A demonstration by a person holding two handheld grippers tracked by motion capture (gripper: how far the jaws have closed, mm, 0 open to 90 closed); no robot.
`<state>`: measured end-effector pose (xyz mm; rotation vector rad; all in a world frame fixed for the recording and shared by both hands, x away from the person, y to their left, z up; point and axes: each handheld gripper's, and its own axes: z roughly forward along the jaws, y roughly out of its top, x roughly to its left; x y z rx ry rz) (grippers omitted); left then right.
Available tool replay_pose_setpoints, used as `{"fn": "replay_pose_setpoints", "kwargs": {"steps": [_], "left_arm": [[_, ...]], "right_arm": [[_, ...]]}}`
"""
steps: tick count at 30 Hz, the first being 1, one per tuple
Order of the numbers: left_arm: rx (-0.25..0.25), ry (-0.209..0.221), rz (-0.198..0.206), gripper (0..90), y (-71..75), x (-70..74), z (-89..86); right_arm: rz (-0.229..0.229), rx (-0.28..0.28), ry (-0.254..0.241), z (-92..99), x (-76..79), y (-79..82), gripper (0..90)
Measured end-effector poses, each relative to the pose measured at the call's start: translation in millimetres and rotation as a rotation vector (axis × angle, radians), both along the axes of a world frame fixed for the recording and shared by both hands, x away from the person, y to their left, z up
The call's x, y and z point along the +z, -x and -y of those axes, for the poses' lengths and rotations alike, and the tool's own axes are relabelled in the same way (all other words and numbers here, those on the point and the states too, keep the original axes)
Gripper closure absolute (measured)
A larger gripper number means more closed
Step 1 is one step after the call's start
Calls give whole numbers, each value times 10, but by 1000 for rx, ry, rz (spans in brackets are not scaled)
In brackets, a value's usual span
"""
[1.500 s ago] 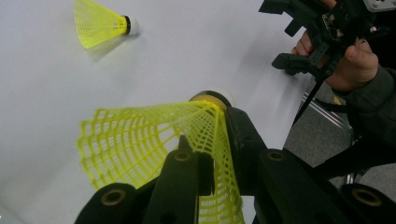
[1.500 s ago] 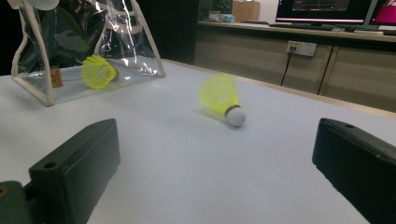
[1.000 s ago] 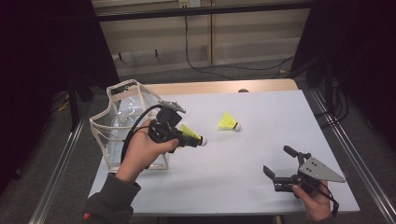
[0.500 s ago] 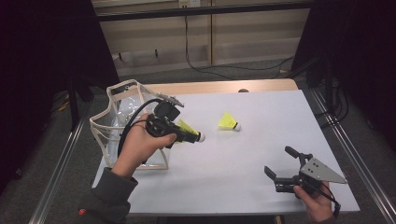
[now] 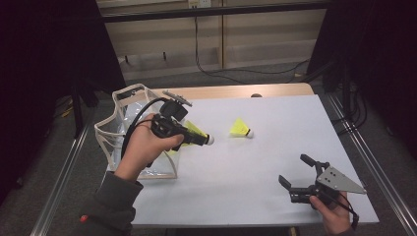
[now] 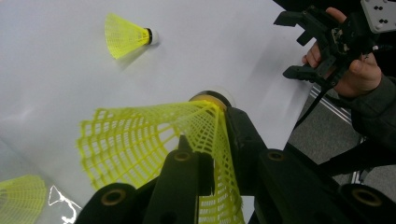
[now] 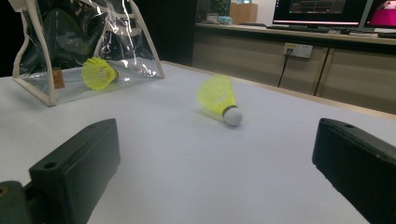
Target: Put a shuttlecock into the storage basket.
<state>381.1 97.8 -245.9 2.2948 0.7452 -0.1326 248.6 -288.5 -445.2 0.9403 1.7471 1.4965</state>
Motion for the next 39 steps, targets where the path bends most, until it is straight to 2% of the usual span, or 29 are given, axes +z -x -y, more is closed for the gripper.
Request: {"fn": "replay_pose_setpoints", "kwargs": {"steps": [2,7,9,11,12,17,39], "left_arm": [[-8,-3,2,826,-15,29,-22],[13,2,1,826,-25,69,-32],[4,-8,6,826,-40,90,-45],[16,-4,5,826,-47,107,-52],[4,-16,10,826,-62,118,-66],[27,-9,9,826,-89,149,-102],[82,-23,19,826,-231,255,-311]], "right_arm": [[-1,-2,0,2,1,3,9],[0,-2,4,1,1,5,9],[0,-1,2,1,1,5,8],[0,-2,2,2,1,5,8],[0,-1,2,1,2,6,9],[2,-1,4,2,3,6,8],[5,0,2,9,6,9,9]]}}
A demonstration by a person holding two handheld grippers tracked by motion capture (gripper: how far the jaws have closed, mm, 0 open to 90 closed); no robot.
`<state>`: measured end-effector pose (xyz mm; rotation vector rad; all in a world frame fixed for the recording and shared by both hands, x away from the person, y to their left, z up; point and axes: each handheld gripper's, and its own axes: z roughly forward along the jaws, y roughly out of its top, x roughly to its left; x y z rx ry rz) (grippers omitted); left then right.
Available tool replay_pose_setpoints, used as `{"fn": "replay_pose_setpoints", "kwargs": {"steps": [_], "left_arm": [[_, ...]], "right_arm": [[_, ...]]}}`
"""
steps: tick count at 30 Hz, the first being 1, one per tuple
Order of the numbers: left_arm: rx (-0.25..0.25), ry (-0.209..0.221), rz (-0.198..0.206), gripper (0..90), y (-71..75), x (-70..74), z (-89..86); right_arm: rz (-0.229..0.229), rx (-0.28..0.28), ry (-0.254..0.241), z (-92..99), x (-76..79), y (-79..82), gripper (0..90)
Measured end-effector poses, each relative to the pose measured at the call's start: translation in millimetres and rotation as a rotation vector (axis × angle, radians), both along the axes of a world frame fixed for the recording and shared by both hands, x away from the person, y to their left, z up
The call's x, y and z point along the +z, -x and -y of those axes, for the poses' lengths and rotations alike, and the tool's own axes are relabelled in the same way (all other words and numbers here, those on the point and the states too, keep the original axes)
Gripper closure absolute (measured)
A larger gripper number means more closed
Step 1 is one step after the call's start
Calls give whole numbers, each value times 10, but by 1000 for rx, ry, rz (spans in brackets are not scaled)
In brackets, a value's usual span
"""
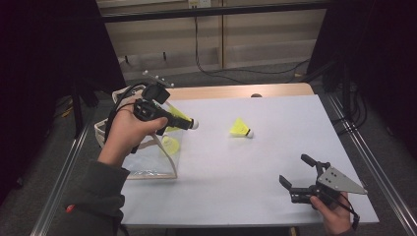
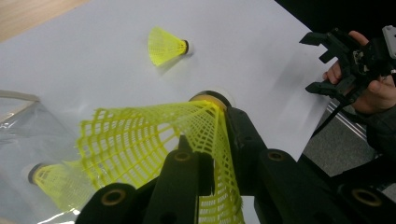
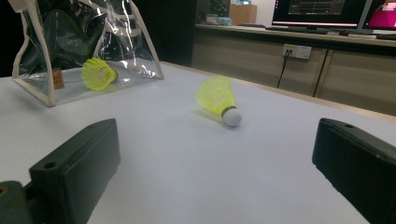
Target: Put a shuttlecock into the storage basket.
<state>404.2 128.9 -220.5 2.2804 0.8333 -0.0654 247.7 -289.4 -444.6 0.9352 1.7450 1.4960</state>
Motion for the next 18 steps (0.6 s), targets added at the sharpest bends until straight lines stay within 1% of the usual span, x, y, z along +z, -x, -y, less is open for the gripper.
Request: {"fn": "replay_pose_setpoints", "kwargs": {"steps": [3,4,6,10,12,18], "left_arm": [[3,0,3,826,-12,13,-20],[12,5,2,826,-12,16,-22],[11,-2,7,826,-23,26,-36],[17,-5,12,826,-36,46,-55],[29,-1,14,826,-37,55,-60],[33,-10,20,826,-59,86,-112]], "right_arm": [[2,0,0,0,-1,0,9],[0,1,0,1,0,2,9],[1,0,-1,1,1,3,9],[-2,-1,-2,6,3,8,9],[-1,0,-3,6,3,8,9],[0,-1,0,4,5,9,9]]}}
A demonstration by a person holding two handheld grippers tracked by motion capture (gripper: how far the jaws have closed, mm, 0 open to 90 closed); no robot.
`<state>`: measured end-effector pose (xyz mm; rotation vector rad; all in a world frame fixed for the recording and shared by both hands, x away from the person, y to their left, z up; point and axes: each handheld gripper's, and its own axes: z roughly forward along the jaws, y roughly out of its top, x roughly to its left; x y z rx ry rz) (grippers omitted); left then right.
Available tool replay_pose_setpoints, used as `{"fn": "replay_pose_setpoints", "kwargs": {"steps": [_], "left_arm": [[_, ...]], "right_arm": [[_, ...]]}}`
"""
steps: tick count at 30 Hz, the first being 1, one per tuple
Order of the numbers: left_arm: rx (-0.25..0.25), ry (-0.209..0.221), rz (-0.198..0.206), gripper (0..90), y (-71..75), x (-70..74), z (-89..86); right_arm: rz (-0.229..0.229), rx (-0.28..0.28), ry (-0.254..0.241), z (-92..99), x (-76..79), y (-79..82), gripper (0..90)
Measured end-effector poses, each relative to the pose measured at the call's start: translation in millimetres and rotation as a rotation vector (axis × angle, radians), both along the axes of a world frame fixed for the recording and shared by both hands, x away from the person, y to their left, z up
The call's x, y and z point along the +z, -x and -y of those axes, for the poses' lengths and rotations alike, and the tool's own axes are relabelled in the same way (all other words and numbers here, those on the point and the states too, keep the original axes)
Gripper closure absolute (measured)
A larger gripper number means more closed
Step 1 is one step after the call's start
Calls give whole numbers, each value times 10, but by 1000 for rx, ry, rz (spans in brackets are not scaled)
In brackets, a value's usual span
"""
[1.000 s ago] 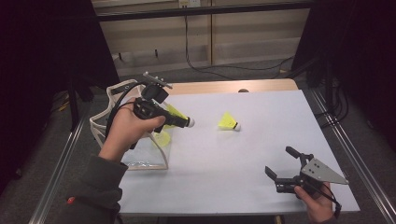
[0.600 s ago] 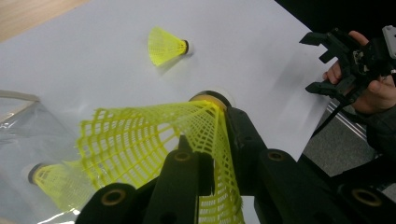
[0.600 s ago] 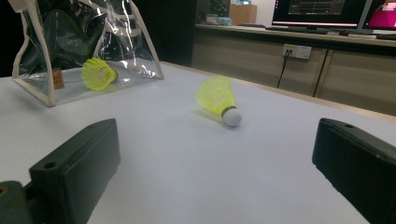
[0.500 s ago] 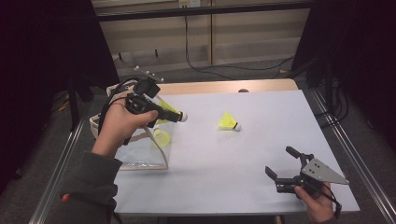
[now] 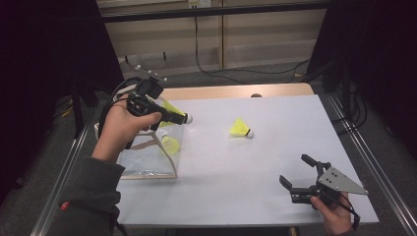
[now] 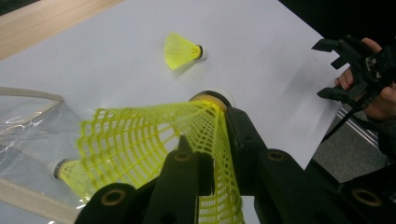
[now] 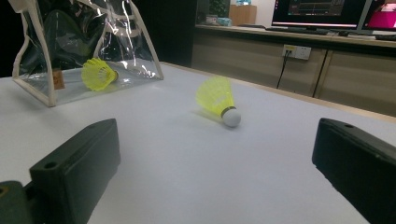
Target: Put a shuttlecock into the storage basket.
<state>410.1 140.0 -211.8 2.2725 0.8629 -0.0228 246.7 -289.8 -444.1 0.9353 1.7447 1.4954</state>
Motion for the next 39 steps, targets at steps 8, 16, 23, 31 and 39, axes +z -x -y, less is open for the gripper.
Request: {"fn": "replay_pose_setpoints", "kwargs": {"steps": [8,16,23,31,39], "left_arm": [[27,6,5,826,-29,33,-75],[37,-7,5,826,-61,48,-127],[57,-15,17,826,-80,66,-166],[86,-9,21,826,-108,82,-238],[108,-13,28,826,-138,86,-294]], "right_arm": [[0,0,0,1,1,1,10],[0,0,-1,2,2,2,10],[1,0,0,2,2,2,10],[3,-1,-2,3,5,4,10],[4,0,0,6,5,7,10]]}}
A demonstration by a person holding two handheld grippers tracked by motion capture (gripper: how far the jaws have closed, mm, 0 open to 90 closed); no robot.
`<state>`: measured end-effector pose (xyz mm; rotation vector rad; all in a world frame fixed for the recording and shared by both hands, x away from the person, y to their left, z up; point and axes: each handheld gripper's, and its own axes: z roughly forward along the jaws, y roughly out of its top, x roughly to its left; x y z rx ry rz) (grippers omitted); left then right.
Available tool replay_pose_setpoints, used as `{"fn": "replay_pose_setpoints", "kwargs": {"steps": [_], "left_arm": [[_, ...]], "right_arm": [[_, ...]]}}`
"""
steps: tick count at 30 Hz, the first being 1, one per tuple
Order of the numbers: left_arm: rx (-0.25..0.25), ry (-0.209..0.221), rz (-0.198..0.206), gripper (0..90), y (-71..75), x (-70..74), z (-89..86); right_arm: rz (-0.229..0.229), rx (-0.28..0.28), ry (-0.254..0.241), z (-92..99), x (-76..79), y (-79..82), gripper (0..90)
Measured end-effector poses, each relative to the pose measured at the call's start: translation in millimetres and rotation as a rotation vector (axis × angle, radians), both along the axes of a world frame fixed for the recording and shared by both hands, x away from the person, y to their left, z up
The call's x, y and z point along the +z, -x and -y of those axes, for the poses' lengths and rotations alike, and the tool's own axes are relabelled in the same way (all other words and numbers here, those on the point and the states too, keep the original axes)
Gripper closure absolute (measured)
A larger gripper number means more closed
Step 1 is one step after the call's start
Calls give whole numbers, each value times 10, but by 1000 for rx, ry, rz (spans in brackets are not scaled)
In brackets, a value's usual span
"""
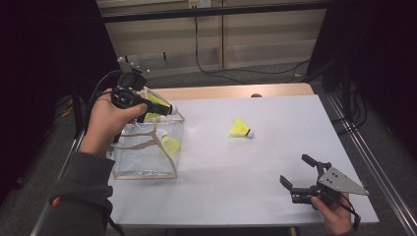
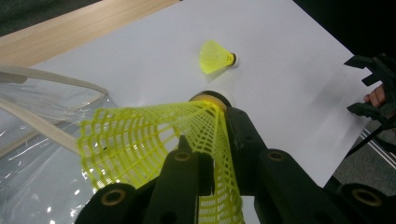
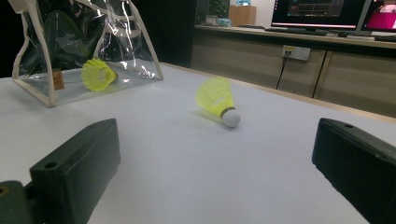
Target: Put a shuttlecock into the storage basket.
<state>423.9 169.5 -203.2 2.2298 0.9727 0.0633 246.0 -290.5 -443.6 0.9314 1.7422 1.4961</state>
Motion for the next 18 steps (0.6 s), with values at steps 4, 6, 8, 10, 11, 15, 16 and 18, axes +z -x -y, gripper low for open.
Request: {"fn": "replay_pose_setpoints", "kwargs": {"steps": [4,6,8,10,11,15,16,18], "left_arm": [[12,2,2,826,-15,3,-33],[20,5,3,826,-23,5,-54],[30,6,7,826,-27,7,-77],[32,6,7,826,-32,10,-98],[40,9,10,826,-32,8,-103],[50,5,11,826,-44,9,-138],[58,6,14,826,-45,8,-145],[63,7,16,826,-50,11,-162]], "right_arm": [[0,-3,0,5,0,1,10],[1,-3,0,6,1,0,10],[0,-3,-2,7,1,2,10],[0,-2,0,9,1,3,10],[1,-1,-1,9,0,2,10],[0,-3,-4,2,1,4,10],[2,-3,-3,2,1,4,10],[2,-2,-2,4,1,4,10]]}}
